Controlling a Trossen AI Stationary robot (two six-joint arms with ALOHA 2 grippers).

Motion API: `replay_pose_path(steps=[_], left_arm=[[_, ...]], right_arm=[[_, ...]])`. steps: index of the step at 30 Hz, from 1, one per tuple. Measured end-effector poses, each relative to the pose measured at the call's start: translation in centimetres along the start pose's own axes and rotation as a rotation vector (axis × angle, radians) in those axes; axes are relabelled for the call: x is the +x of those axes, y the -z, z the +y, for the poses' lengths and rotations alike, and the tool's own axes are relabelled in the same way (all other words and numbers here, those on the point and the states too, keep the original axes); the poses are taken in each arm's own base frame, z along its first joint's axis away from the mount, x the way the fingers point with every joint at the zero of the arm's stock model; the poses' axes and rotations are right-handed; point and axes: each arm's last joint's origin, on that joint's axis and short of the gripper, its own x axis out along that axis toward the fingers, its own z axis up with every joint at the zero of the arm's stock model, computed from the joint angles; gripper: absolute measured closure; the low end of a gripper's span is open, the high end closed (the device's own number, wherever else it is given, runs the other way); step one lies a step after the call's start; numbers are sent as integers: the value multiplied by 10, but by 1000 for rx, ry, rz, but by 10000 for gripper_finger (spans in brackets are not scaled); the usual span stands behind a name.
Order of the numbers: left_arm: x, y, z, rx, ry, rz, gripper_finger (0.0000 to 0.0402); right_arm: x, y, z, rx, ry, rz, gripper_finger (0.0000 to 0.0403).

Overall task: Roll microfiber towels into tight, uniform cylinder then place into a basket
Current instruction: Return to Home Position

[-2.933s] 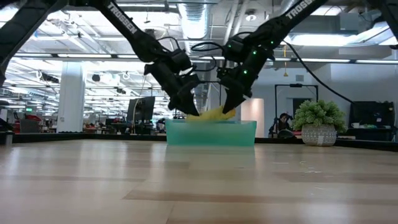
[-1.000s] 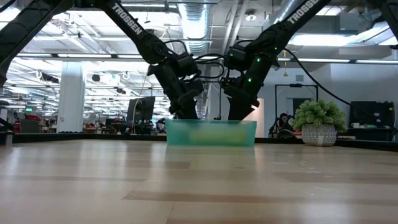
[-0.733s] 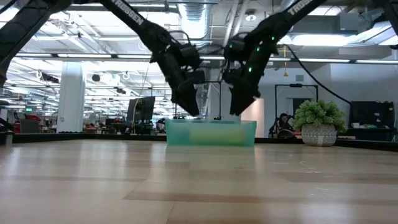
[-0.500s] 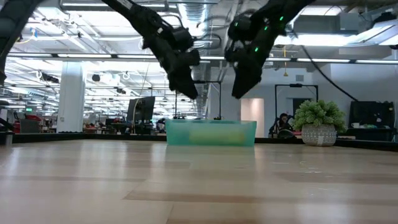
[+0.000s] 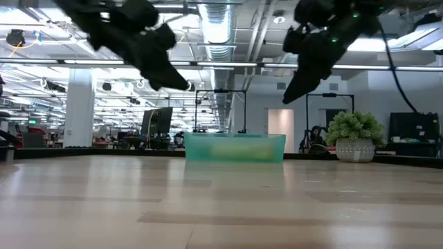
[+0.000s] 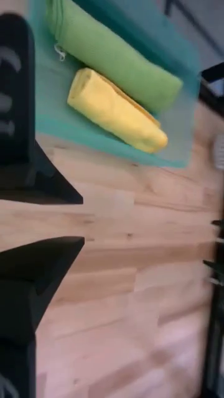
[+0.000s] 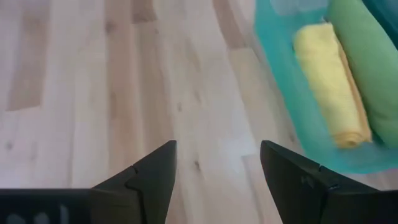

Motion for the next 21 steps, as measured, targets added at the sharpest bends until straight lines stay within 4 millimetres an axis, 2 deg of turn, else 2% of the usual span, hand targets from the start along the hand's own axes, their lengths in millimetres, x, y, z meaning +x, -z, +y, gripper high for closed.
replay_pose_path(steps=[5, 10, 17, 21], left_arm=[[-31, 25, -27, -1, 32, -107, 357], [-53, 56, -45, -19, 13, -208, 395], [-72, 94, -60, -58, 50, -290, 400], [-79, 109, -66, -77, 62, -348, 400]], right_arm=[[-6, 14, 20, -29, -47, -103, 148], [-13, 24, 35, -56, -94, -153, 148], [-25, 26, 55, -129, -162, -190, 148], [-37, 28, 57, -140, -176, -210, 148]])
